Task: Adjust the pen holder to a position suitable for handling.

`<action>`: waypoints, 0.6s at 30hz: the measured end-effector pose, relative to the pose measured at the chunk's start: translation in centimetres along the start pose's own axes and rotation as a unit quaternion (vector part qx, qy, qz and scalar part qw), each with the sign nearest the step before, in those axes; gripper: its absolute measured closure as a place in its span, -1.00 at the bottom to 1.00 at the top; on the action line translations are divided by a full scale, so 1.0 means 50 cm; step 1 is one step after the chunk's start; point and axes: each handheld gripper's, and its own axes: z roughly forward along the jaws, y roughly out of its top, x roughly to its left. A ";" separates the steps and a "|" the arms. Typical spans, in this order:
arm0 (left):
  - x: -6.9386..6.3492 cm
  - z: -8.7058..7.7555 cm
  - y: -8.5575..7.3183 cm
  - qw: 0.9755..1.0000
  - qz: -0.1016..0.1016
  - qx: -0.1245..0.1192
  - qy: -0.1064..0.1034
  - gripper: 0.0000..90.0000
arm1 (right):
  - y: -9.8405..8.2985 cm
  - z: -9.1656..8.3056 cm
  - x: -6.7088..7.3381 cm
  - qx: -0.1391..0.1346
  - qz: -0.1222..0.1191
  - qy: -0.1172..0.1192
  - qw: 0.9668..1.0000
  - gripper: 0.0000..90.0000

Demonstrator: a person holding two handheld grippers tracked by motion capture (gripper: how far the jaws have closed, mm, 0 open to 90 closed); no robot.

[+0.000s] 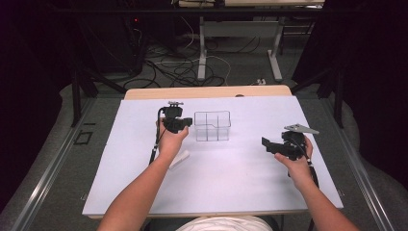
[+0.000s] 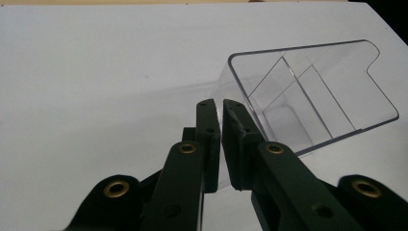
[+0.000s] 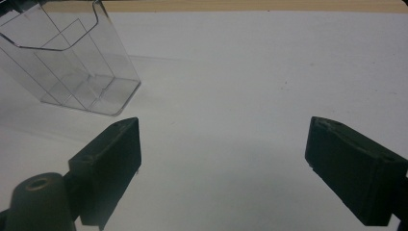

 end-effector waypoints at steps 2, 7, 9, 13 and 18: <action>0.007 -0.007 -0.002 1.000 0.003 -0.005 -0.004 0.84 | 0.000 0.000 0.000 0.000 0.000 -0.001 1.000 -0.74; 0.025 -0.027 -0.011 1.000 0.005 -0.011 -0.013 0.69 | 0.001 -0.001 0.001 0.000 0.000 -0.001 1.000 -0.74; 0.034 -0.035 -0.017 1.000 0.001 -0.013 -0.021 0.67 | 0.001 -0.002 0.001 0.000 0.001 -0.001 1.000 -0.73; 0.048 -0.047 -0.028 1.000 0.003 -0.011 -0.026 0.57 | 0.000 0.000 0.002 0.001 0.002 -0.002 1.000 -0.73; 0.058 -0.063 -0.042 0.999 0.009 -0.012 -0.036 0.46 | 0.000 0.000 0.003 0.000 -0.001 -0.003 1.000 -0.73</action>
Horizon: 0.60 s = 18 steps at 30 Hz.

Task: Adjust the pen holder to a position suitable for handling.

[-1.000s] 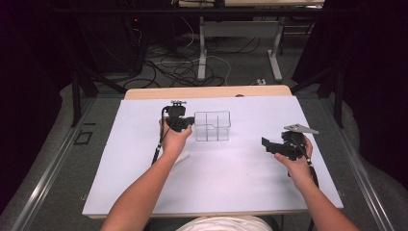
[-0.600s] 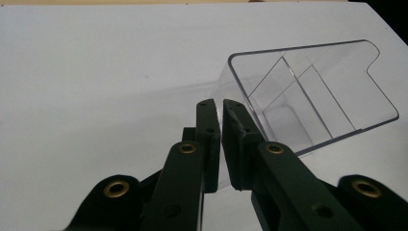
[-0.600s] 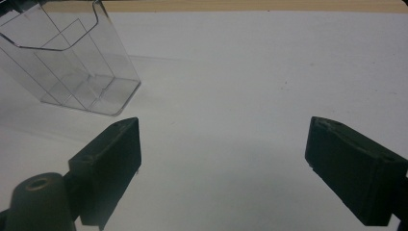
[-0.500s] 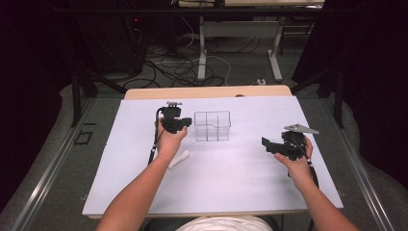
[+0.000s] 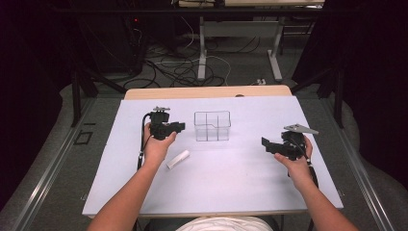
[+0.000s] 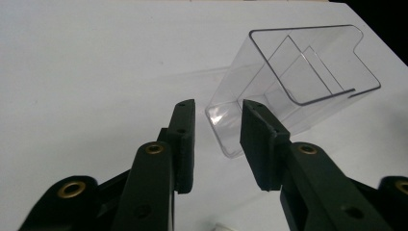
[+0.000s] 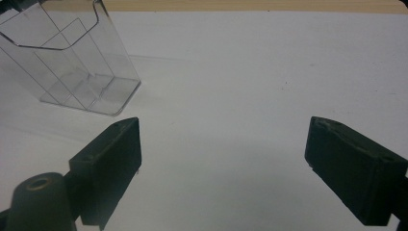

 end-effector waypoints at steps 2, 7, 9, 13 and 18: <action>0.002 -0.007 -0.006 1.000 0.001 -0.008 -0.006 0.41 | 0.000 0.001 0.002 0.002 0.003 0.001 1.000 -0.73; 0.010 -0.022 -0.019 1.000 0.001 -0.023 -0.015 0.20 | -0.001 0.001 0.002 0.003 -0.002 0.001 1.000 -0.73; 0.013 -0.028 -0.023 1.000 0.002 -0.023 -0.019 0.16 | -0.001 0.001 0.002 0.002 -0.003 0.002 1.000 -0.73; 0.016 -0.038 -0.029 0.999 0.016 -0.033 -0.019 0.05 | 0.002 -0.001 0.003 0.000 -0.002 0.002 1.000 -0.73; 0.017 -0.049 -0.035 0.998 0.049 -0.047 -0.013 -0.13 | 0.002 0.000 0.001 -0.001 -0.004 0.003 1.000 -0.73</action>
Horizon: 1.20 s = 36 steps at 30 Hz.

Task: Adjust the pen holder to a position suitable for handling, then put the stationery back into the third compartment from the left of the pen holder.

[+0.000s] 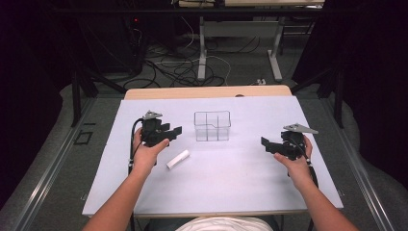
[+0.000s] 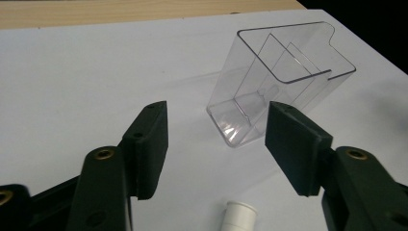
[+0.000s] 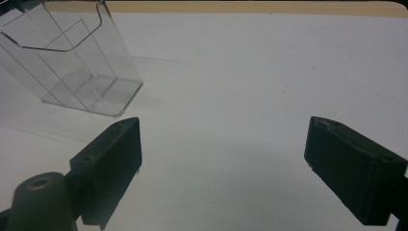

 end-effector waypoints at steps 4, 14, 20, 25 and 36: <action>0.003 -0.018 -0.006 1.000 0.030 -0.009 -0.002 -0.23 | -0.001 0.001 -0.002 0.003 0.002 0.000 1.000 -0.72; 0.011 -0.052 -0.035 1.000 0.016 0.001 0.002 -0.57 | -0.001 -0.001 0.000 0.001 0.000 0.001 1.000 -0.71; 0.018 -0.047 -0.048 0.998 0.039 0.017 0.038 -0.77 | 0.000 -0.003 0.000 0.000 -0.002 0.000 1.000 -0.71; 0.015 -0.044 -0.049 0.996 0.066 0.036 0.045 -0.84 | 0.000 -0.004 0.001 0.002 -0.004 -0.001 1.000 -0.71; -0.012 -0.020 -0.070 0.988 0.127 0.086 0.037 -0.65 | -0.001 -0.002 0.002 0.003 -0.010 0.005 1.000 -0.71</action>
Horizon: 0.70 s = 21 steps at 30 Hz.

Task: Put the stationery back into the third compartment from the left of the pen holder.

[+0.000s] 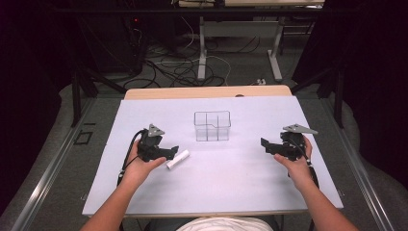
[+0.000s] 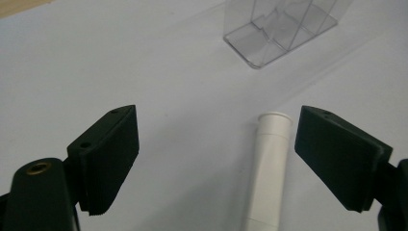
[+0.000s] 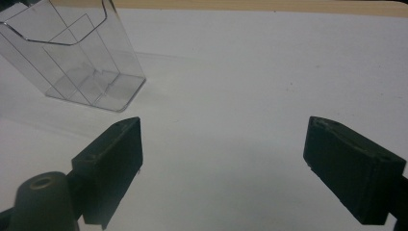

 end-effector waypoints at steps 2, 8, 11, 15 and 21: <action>-0.003 0.001 -0.001 1.000 0.005 0.007 -0.003 -0.62 | -0.001 0.000 -0.001 0.001 0.002 0.000 1.000 -0.71; -0.009 0.001 -0.007 1.000 0.007 0.015 -0.012 -0.46 | 0.000 0.002 0.000 0.003 0.009 0.003 1.000 -0.71; -0.008 0.001 -0.008 1.000 -0.002 0.021 -0.019 -0.39 | -0.001 0.003 0.000 0.004 0.007 0.003 1.000 -0.71; -0.010 0.000 -0.010 0.999 0.008 0.026 -0.025 -0.27 | 0.000 0.001 0.000 0.004 0.008 0.003 1.000 -0.71; -0.015 0.010 -0.019 0.998 0.016 0.046 -0.035 -0.19 | 0.000 0.005 -0.001 0.003 0.004 0.004 1.000 -0.70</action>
